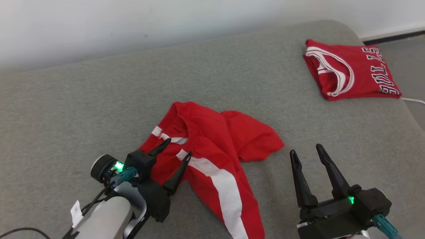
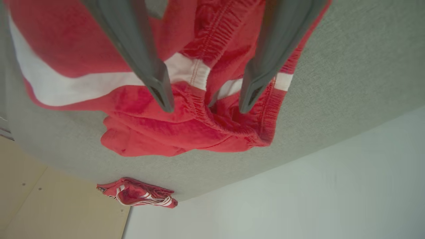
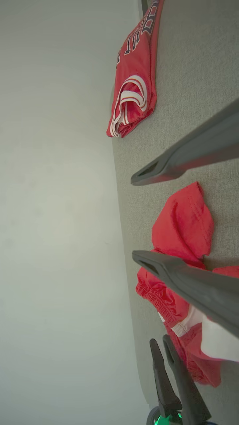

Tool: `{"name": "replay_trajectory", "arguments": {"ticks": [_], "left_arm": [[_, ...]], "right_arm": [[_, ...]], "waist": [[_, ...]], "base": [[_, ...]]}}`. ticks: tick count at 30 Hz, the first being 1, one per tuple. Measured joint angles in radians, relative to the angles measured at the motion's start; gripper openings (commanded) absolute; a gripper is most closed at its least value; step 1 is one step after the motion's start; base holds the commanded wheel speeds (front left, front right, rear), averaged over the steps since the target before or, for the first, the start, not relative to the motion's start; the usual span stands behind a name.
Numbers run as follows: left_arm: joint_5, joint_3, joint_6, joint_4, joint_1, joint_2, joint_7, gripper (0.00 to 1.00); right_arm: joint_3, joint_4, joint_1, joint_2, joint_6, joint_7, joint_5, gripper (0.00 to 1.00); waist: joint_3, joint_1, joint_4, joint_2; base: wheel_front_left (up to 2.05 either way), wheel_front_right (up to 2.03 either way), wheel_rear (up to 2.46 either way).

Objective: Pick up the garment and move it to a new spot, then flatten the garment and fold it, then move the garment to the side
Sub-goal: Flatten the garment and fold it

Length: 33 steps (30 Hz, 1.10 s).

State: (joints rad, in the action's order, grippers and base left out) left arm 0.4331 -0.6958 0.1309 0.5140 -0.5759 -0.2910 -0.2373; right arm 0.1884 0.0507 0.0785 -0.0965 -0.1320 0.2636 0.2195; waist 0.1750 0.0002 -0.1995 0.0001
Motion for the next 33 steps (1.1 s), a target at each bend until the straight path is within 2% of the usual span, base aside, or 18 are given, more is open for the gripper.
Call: {"name": "replay_trajectory", "arguments": {"ticks": [6,7,10,15,19,23,28,33], "left_arm": [[0.074,-0.109,0.0,0.115,-0.055,-0.017,-0.005,1.0],[0.084,-0.126,0.0,0.129,-0.061,-0.018,-0.006,0.0],[0.122,-0.168,0.0,0.146,-0.083,-0.017,-0.011,0.0],[0.157,-0.183,0.0,0.165,-0.11,-0.018,-0.021,0.0],[0.168,-0.121,0.0,0.119,-0.128,-0.031,-0.024,0.0],[0.155,-0.043,-0.011,0.038,-0.114,-0.085,-0.026,0.0],[0.151,0.031,-0.036,-0.068,0.012,-0.155,-0.026,0.0],[0.178,0.079,-0.074,-0.149,0.195,-0.178,-0.026,0.0]], "right_arm": [[0.002,0.0,0.009,0.006,0.0,0.0,0.0,1.0],[0.001,-0.001,0.009,0.007,0.0,0.0,0.0,1.0],[-0.007,-0.004,0.009,0.009,0.0,0.0,0.0,1.0],[-0.025,-0.006,-0.005,0.007,0.0,0.0,-0.006,1.0],[-0.039,-0.005,-0.022,0.0,0.0,0.0,-0.006,1.0],[-0.042,-0.002,-0.023,-0.007,0.0,0.0,-0.006,1.0],[-0.041,0.008,-0.018,-0.015,0.0,0.0,-0.004,1.0],[-0.054,0.018,-0.017,-0.017,0.0,0.0,-0.002,1.0]], "waist": [[0.031,0.0,-0.049,0.0],[0.035,0.0,-0.054,0.0],[0.045,0.0,-0.063,0.0001],[0.039,-0.0002,-0.047,0.0],[0.025,-0.0001,-0.012,0.0],[0.004,-0.0002,0.041,0.0],[-0.024,-0.0002,0.107,0.0],[-0.049,-0.0002,0.16,0.0]], "base": [[0.0,0.0,0.0],[0.0,0.0,0.0],[0.0,0.0,0.0],[0.0,0.0,0.0],[0.0,0.0,0.0],[0.0,0.0,0.0],[0.0,0.0,0.0],[0.0,0.0,0.0]]}}
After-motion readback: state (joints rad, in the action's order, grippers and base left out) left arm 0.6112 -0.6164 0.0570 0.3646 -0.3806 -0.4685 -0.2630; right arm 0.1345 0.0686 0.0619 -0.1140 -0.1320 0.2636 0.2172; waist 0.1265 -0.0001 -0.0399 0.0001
